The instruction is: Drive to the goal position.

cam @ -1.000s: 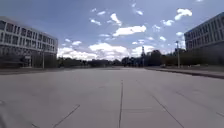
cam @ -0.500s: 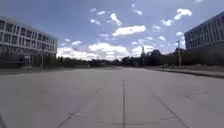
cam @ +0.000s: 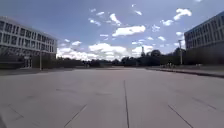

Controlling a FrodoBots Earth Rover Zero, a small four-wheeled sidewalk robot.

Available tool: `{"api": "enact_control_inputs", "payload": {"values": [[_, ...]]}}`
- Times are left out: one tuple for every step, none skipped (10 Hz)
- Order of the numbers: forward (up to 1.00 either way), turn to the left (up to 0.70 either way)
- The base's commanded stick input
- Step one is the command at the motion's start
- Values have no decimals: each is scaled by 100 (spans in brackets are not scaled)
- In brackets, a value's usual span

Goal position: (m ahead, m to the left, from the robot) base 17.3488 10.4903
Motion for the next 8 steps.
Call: {"api": "enact_control_inputs", "payload": {"values": [[70,2],[70,2],[70,2],[70,2],[70,3],[70,3],[70,3],[70,3]]}}
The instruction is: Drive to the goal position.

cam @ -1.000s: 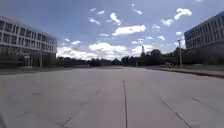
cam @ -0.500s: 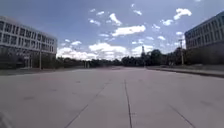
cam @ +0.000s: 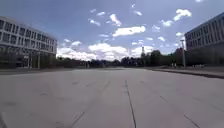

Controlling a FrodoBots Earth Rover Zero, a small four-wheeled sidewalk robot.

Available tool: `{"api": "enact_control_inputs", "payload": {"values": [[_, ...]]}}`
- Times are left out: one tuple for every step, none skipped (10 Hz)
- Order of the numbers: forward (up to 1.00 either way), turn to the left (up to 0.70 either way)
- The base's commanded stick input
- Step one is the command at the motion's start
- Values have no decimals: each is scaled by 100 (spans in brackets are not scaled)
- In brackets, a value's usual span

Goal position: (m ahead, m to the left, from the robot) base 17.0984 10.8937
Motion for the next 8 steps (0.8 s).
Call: {"api": "enact_control_inputs", "payload": {"values": [[70,3],[70,3],[70,7],[70,9],[70,3],[70,25],[70,35],[70,10]]}}
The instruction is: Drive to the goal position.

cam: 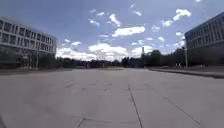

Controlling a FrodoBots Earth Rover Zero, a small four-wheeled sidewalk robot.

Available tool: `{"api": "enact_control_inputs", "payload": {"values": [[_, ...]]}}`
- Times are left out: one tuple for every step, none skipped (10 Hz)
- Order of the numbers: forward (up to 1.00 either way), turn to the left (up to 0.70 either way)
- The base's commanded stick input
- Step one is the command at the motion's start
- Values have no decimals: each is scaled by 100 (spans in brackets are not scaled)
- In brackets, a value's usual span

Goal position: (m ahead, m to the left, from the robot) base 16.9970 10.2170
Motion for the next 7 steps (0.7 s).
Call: {"api": "enact_control_inputs", "payload": {"values": [[70,2],[70,0],[70,0],[70,0],[70,0],[70,0],[70,0]]}}
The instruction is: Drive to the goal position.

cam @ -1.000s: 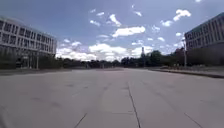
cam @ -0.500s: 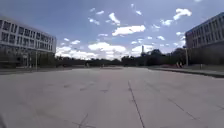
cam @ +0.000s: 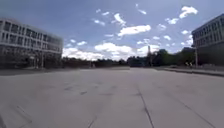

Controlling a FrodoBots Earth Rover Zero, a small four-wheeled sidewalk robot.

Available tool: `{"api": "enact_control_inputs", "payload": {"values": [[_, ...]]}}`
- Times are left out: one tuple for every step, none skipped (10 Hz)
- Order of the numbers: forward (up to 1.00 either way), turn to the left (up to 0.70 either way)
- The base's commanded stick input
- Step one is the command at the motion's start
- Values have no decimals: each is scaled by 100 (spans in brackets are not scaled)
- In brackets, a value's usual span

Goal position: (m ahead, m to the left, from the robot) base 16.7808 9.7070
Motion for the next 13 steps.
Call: {"api": "enact_control_inputs", "payload": {"values": [[70,0],[70,0],[70,0],[70,0],[70,0],[70,0],[70,0],[70,0],[70,0],[70,0],[70,0],[70,0],[70,0]]}}
